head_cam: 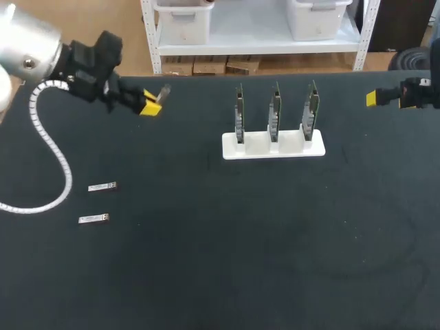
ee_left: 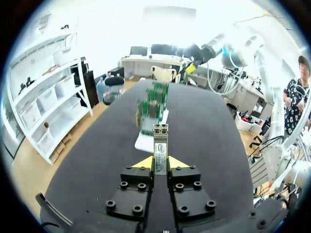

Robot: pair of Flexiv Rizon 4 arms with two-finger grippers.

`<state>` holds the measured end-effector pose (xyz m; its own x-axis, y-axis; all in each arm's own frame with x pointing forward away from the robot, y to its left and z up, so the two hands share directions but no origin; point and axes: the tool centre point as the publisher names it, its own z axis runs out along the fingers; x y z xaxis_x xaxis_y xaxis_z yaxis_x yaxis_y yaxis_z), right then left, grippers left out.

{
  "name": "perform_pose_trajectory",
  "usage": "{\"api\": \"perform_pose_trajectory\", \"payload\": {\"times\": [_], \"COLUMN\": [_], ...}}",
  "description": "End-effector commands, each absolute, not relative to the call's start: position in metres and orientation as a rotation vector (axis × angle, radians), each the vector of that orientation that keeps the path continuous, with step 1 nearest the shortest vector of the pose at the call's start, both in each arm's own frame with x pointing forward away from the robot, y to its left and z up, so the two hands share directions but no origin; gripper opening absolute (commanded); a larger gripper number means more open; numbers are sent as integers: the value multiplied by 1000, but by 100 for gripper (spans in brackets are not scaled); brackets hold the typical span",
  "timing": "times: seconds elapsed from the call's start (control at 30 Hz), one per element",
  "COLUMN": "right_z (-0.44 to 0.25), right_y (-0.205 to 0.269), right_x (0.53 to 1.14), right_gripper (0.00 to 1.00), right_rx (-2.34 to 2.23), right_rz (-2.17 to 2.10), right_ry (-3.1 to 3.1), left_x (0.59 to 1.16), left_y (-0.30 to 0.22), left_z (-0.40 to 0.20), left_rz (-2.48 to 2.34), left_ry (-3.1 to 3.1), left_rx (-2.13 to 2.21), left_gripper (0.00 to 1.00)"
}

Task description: Pick up the optical module with the left hand, and insert it into the network port with the right hand.

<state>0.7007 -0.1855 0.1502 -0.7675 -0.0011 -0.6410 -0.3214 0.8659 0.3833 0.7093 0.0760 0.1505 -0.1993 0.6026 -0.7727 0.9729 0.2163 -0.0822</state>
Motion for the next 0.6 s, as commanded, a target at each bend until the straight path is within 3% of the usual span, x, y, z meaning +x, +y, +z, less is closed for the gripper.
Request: {"api": "perform_pose_trajectory", "payload": {"times": [0.03,0.2,0.6], "right_z": [151,151,151], "right_y": [-185,-185,-185], "right_x": [700,700,700], "right_gripper": [100,100,100], "right_rx": [-229,-229,-229], "right_rz": [631,631,631], "right_ry": [2377,2377,2377], "left_x": [711,713,713], "left_y": [66,92,92], "left_z": [160,154,154], "left_rz": [-796,-668,-668], "left_ry": [1846,1922,1922], "left_rx": [1435,1365,1365], "left_gripper": [0,0,0]}}
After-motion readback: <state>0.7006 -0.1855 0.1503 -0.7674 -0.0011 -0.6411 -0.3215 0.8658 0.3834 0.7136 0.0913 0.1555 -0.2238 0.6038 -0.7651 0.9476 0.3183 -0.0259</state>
